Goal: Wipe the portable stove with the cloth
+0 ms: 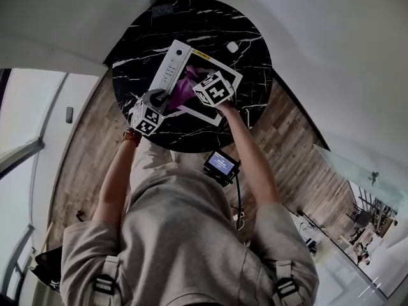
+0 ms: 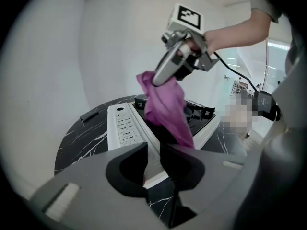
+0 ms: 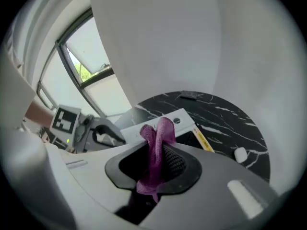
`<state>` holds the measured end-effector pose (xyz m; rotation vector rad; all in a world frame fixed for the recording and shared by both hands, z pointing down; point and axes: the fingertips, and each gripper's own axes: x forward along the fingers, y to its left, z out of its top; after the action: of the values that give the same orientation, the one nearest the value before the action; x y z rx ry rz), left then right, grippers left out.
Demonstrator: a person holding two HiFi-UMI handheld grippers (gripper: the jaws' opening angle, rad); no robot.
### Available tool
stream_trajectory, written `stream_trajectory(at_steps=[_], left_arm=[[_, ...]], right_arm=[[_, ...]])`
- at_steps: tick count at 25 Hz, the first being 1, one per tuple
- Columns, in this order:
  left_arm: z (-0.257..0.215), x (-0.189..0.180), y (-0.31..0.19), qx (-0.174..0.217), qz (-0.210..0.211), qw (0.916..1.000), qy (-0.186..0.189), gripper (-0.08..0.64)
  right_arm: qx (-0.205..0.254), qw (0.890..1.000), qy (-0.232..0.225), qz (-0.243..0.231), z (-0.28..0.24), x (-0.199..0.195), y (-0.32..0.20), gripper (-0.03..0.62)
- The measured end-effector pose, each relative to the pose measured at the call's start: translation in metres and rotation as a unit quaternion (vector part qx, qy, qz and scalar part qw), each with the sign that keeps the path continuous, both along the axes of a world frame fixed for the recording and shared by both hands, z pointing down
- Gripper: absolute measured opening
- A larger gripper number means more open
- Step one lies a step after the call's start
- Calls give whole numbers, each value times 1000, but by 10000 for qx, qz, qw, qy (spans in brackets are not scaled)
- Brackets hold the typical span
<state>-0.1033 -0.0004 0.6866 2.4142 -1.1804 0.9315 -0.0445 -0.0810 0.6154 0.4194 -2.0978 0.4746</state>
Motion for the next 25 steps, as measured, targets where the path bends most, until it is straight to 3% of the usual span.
stream_trajectory(at_steps=[3, 6, 8, 10, 18, 25], left_arm=[[-1, 1, -1, -13, 37, 10000, 53, 81], [-1, 1, 0, -12, 116, 9999, 89, 80], [-1, 0, 1, 1, 149, 9998, 115, 80], [-2, 1, 2, 14, 176, 9997, 141, 80], [-1, -2, 3, 2, 189, 9997, 147, 84], [0, 0, 2, 43, 61, 9998, 189, 80]], right_arm=[[203, 9996, -134, 135, 8, -19, -39, 80], [691, 9961, 535, -97, 27, -19, -57, 94], [939, 9888, 1109, -340, 42, -13, -57, 140], [1081, 9838, 1337, -514, 47, -9, -51, 141], [600, 9664, 2225, -1137, 74, -21, -41, 100], [285, 9679, 2025, -1463, 72, -21, -18, 78]])
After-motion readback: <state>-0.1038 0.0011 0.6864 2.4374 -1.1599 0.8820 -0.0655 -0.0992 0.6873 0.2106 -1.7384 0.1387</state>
